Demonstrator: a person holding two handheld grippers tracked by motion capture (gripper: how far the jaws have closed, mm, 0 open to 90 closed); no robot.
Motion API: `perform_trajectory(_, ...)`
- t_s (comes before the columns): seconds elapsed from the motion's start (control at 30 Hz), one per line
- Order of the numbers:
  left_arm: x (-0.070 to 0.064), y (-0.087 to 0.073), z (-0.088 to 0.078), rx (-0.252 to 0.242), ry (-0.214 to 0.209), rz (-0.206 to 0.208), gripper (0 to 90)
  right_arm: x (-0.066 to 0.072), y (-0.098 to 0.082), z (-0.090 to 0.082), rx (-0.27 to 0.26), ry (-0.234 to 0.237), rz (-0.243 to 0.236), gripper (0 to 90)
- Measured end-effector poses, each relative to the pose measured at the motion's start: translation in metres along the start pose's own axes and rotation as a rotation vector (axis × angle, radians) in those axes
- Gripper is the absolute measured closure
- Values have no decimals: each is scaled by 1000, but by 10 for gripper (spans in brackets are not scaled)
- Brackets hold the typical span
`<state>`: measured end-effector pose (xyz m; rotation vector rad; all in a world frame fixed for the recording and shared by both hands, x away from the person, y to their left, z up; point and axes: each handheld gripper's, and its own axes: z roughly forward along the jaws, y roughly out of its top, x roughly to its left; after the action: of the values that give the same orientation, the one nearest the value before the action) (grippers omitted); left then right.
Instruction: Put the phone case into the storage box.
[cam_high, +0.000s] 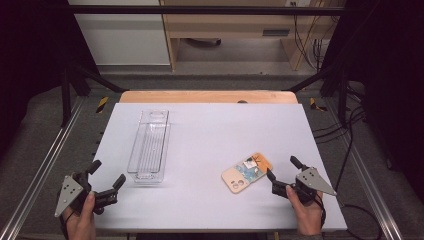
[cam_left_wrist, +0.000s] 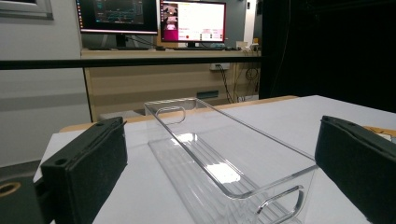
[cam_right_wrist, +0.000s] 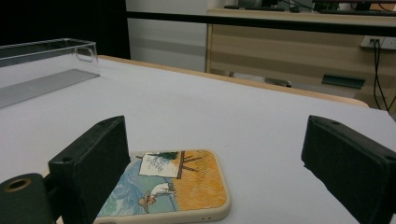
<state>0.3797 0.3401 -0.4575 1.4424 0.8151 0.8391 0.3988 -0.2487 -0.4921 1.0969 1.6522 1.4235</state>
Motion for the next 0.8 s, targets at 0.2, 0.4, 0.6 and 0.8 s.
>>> perform_trajectory(0.2,0,0,-1,0,1,6,21,2,0,1,32,4,11,58)
perform_trajectory(0.4,0,0,-1,6,-3,13,22,1,9,6,108,25,11,77)
perform_trajectory(0.6,0,0,-1,8,1,19,23,-5,24,16,224,49,-22,147)
perform_trajectory(0.8,2,0,-2,6,5,18,23,-17,44,28,342,72,-66,392)
